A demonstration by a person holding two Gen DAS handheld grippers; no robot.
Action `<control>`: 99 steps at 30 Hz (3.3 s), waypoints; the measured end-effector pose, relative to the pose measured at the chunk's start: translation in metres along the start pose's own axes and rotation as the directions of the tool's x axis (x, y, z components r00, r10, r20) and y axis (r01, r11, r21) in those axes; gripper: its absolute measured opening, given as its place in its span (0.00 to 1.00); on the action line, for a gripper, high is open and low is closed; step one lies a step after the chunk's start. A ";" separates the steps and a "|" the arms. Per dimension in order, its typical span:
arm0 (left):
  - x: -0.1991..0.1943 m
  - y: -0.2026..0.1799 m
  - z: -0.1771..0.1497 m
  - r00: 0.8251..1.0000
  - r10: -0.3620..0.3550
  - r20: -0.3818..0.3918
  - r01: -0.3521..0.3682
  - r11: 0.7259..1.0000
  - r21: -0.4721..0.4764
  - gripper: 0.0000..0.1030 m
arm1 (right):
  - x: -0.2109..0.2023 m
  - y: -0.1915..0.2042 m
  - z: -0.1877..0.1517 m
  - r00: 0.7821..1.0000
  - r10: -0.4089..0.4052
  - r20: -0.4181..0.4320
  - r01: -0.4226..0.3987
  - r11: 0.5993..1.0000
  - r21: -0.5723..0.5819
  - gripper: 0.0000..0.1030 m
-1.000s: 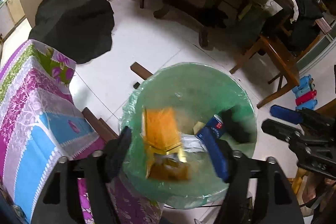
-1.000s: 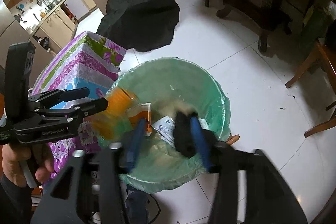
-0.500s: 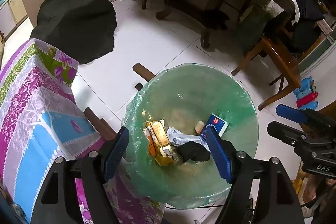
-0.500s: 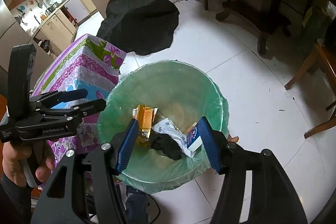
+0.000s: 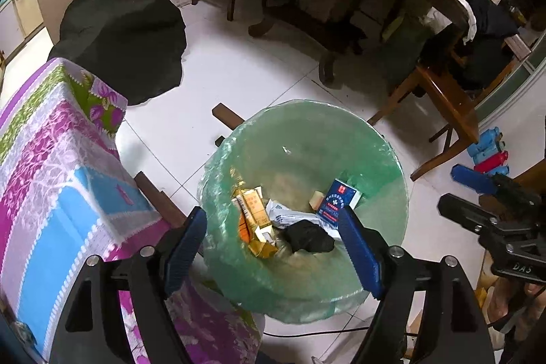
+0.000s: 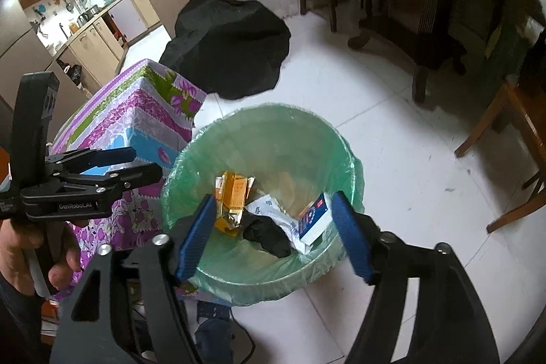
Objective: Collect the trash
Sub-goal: 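Move both open tools back over the table, then grasp the black Face packet with the left tool while the right tool grasps the white-red medicine box, then carry the black packet and medicine box over the trash bin with both tools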
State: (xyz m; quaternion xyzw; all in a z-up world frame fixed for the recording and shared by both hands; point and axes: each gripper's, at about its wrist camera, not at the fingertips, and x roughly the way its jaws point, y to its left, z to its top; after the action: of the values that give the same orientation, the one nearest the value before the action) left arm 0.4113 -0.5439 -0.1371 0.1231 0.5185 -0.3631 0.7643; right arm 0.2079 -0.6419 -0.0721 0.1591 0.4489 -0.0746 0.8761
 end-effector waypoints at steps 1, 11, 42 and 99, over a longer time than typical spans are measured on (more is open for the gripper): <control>-0.004 0.002 -0.004 1.000 0.001 0.005 -0.001 1.000 0.003 0.77 | -0.006 0.003 -0.003 0.999 -0.012 0.030 0.012 1.000 -0.005 0.74; -0.102 0.052 -0.068 0.967 0.109 0.228 -0.111 0.994 -0.006 0.82 | -0.065 0.057 -0.047 0.931 -0.100 0.351 0.124 0.991 -0.045 0.94; -0.189 0.387 -0.303 0.878 0.456 0.149 -0.402 0.869 -0.287 0.68 | 0.002 0.309 -0.112 0.919 0.385 0.086 -0.320 0.854 -0.410 0.94; -0.279 0.165 -0.200 0.825 0.180 0.536 -0.089 0.978 -0.191 0.42 | -0.053 0.310 -0.028 0.922 0.256 0.291 -0.149 0.928 -0.342 0.41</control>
State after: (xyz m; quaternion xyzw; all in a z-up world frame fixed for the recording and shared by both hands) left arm 0.3280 -0.1950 -0.0081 -0.0108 0.2942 -0.2862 0.9118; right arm 0.2403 -0.3421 0.0206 0.0493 0.2824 0.0641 0.9559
